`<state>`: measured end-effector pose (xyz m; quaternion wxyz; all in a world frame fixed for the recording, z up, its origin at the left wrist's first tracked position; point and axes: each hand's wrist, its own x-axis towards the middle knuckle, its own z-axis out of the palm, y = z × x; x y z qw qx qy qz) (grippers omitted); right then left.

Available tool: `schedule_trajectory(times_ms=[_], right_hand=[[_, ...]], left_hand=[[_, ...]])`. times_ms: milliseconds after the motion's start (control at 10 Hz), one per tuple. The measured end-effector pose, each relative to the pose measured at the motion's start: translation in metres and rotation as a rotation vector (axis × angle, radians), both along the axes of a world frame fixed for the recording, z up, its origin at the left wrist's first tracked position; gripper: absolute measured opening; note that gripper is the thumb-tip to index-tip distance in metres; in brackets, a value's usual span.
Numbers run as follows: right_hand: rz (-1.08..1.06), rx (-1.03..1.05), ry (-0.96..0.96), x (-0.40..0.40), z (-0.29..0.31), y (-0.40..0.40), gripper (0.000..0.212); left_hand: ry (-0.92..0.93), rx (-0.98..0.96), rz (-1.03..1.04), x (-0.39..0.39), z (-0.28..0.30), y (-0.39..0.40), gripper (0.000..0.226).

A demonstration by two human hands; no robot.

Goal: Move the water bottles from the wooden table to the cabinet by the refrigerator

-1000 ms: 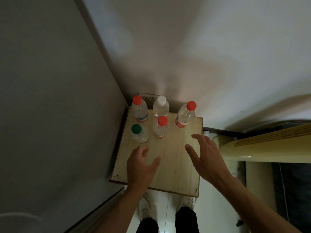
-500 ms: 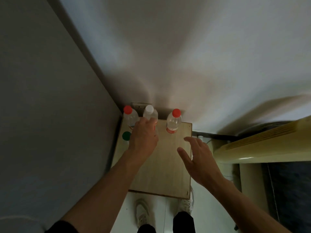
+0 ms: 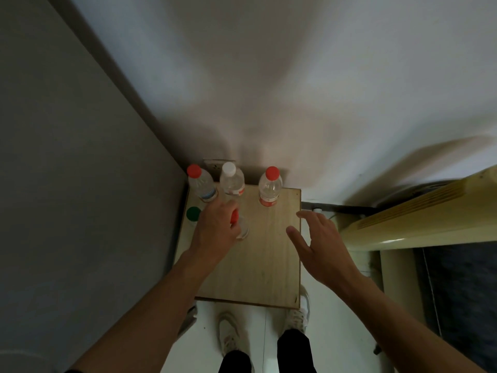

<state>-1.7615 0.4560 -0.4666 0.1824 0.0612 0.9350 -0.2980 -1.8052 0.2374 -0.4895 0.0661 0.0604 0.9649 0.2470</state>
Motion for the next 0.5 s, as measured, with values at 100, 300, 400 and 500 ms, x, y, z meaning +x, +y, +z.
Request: schedule_trajectory(times_ms=[100,300,400,500], right_hand=[[0.007,0.008,-0.008,0.001,0.0,0.002,0.059],[0.03,0.069,-0.026,0.005,0.004,0.008,0.057],[0.032,0.103,-0.025,0.004,0.004,0.012,0.055],[0.035,0.125,-0.009,0.004,0.011,0.013,0.054]], left_hand=[[-0.013,0.015,0.004,0.008,-0.007,0.002,0.016],[-0.031,0.017,0.034,0.015,-0.006,0.004,0.024],[-0.061,0.027,0.026,0.015,-0.001,0.001,0.027],[-0.055,0.059,0.046,0.017,0.013,-0.005,0.03]])
